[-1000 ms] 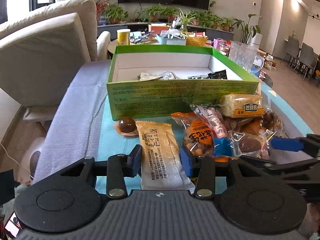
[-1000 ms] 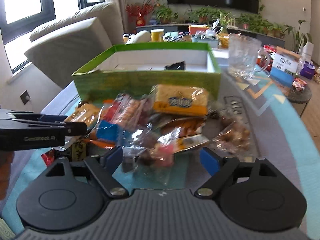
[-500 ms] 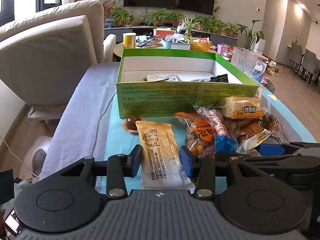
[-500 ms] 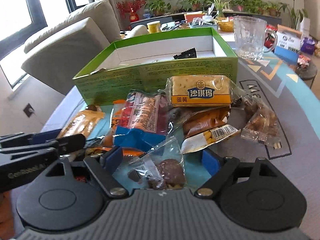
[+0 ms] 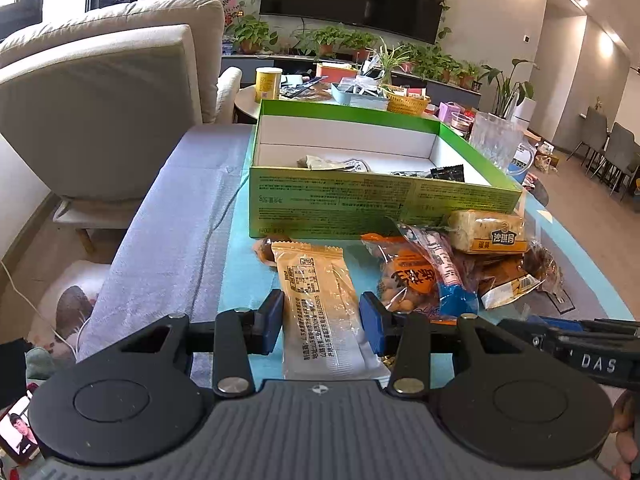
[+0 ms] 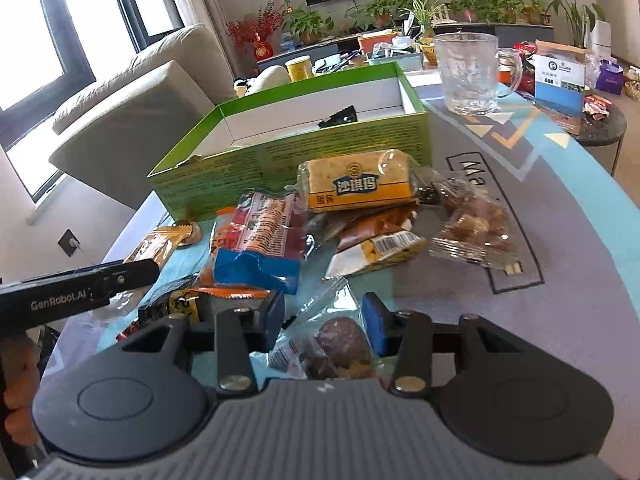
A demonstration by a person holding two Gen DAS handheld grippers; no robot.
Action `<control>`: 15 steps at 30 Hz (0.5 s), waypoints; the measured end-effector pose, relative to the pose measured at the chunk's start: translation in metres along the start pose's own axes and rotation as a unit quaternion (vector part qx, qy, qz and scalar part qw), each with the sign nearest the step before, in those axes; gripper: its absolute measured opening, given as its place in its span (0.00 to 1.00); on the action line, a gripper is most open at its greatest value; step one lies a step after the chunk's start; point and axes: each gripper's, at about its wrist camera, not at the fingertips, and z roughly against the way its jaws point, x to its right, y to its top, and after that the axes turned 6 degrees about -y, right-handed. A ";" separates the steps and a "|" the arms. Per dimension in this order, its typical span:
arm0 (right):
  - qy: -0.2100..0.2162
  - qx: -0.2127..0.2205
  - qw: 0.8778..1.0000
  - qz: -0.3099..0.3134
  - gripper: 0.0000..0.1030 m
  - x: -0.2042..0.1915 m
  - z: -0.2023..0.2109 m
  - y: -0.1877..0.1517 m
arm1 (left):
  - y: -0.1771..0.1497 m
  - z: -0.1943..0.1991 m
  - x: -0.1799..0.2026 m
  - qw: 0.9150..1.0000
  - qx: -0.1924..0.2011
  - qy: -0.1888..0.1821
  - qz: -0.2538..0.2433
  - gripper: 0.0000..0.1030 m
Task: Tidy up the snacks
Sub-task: 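Close the left tool on the beige wafer pack while the right tool approaches the clear candy bag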
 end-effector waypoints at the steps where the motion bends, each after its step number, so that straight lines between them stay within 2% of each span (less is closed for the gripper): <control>1: -0.003 -0.006 1.000 0.013 0.45 -0.001 0.000 -0.001 | 0.000 0.001 0.000 1.000 0.000 0.000 -0.001 0.38; 5: -0.003 -0.033 0.998 0.050 0.51 0.002 0.002 -0.004 | 0.001 0.004 -0.001 1.000 0.004 0.003 -0.003 0.38; 7: -0.004 -0.025 0.997 0.068 0.57 0.004 0.008 -0.006 | 0.001 0.005 -0.001 1.000 0.005 0.005 -0.002 0.38; 9: 0.004 -0.015 0.995 0.097 0.57 0.006 0.014 -0.009 | 0.001 0.006 -0.001 1.000 0.005 0.007 -0.001 0.38; 15: 0.029 -0.014 0.976 0.216 0.57 0.002 0.015 -0.021 | 0.000 0.007 0.001 1.000 0.003 0.004 -0.005 0.38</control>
